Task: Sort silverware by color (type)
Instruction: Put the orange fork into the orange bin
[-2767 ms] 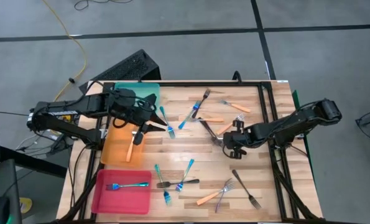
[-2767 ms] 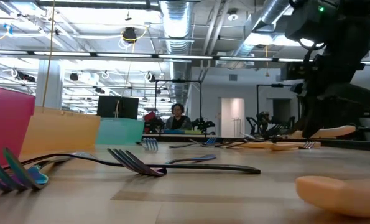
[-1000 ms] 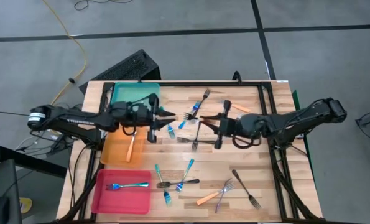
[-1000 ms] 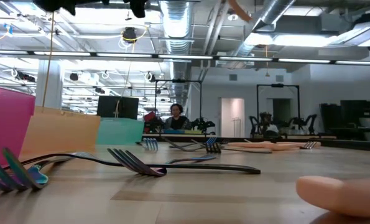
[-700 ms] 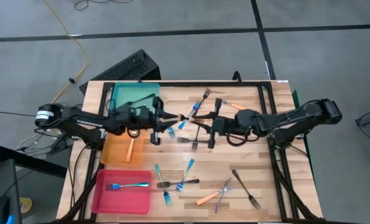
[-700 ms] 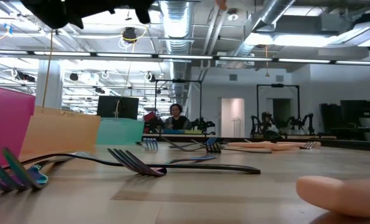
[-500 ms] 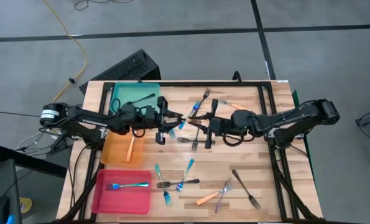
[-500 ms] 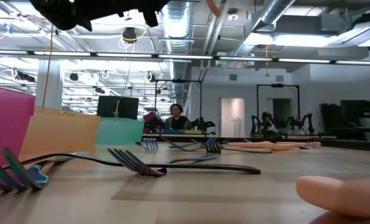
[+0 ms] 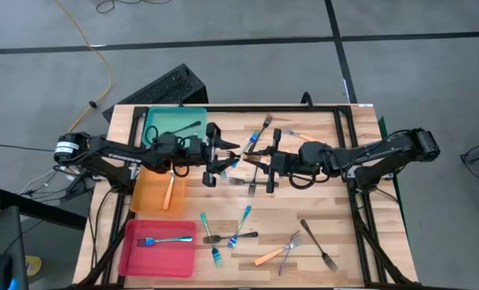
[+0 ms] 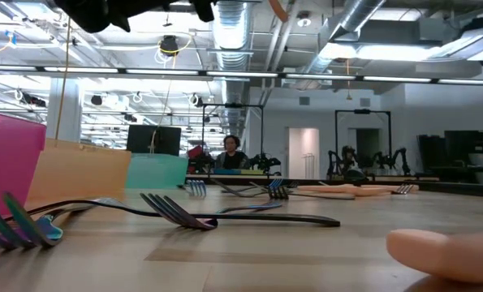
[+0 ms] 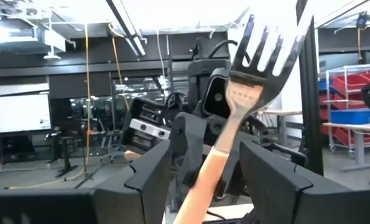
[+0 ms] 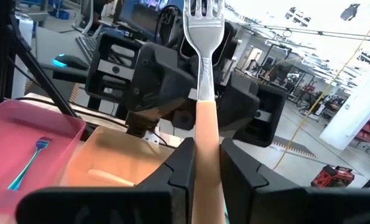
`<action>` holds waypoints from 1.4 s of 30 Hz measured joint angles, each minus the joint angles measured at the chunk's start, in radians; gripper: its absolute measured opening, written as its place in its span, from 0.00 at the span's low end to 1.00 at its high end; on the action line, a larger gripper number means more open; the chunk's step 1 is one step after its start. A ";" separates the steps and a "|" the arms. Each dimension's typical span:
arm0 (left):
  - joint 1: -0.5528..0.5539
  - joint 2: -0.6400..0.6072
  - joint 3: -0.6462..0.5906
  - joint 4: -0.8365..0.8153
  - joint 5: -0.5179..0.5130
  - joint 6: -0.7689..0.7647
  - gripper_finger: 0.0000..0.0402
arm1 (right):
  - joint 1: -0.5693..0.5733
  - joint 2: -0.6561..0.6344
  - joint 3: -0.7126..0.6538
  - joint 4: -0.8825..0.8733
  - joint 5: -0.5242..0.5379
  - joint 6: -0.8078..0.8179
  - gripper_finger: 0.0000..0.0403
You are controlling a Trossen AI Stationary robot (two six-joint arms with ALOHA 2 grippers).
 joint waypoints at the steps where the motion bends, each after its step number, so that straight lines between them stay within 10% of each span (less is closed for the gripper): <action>1: 0.000 0.000 0.003 0.000 0.018 0.000 0.44 | 0.000 0.000 0.000 -0.002 0.000 0.000 0.19; 19: 0.000 0.000 0.062 -0.138 0.076 0.028 0.43 | -0.014 0.000 0.000 -0.010 -0.056 0.025 0.19; 30: 0.000 0.000 0.062 -0.145 0.065 0.068 0.04 | -0.015 -0.001 0.000 -0.021 -0.073 0.051 0.20; 42: 0.000 0.000 0.061 -0.154 0.011 0.043 0.03 | -0.020 -0.001 0.000 -0.067 -0.069 0.081 0.31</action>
